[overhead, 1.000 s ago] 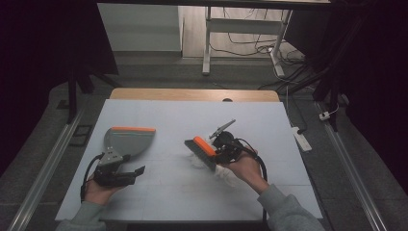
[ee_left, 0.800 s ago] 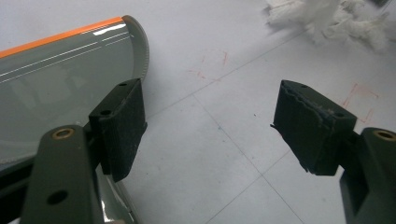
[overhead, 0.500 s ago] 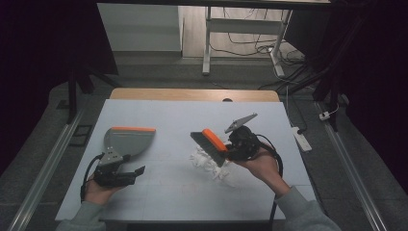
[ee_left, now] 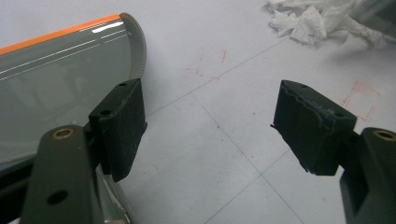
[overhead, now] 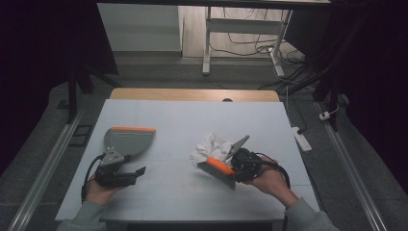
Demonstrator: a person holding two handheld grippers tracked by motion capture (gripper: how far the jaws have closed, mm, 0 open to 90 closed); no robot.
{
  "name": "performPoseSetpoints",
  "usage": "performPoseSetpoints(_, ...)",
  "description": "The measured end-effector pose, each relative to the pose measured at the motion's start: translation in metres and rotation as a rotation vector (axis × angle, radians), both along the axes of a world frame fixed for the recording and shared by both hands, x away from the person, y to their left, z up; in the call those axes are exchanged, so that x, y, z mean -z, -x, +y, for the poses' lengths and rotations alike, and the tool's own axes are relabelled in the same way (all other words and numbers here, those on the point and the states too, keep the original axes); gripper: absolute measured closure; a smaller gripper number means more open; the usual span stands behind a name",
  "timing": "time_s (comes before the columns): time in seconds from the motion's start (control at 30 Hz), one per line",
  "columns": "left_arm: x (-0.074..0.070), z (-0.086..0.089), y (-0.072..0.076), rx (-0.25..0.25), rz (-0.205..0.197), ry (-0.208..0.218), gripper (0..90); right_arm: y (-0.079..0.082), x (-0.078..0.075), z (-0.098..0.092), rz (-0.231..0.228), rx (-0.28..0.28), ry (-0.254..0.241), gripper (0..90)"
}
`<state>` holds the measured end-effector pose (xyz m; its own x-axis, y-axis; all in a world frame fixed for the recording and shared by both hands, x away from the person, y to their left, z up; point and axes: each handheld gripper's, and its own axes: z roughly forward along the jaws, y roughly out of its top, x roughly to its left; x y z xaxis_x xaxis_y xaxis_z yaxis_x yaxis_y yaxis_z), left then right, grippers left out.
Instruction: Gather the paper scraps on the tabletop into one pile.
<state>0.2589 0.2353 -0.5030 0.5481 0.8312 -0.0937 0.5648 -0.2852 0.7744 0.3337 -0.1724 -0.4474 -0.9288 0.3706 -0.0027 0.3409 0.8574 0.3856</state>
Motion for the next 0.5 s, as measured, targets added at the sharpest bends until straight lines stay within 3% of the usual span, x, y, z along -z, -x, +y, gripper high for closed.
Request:
performPoseSetpoints(0.23, 0.000, 0.002, 0.000, -0.002, -0.001, 0.001, 26.3, -0.028, 0.000, 0.015, -0.052, 0.022, -0.013, 70.3)
performPoseSetpoints(0.5, 0.001, 0.000, 0.000, 0.002, 0.001, -0.003, 26.3, -0.023, -0.029, 0.003, -0.114, 0.053, -0.151, 70.3)
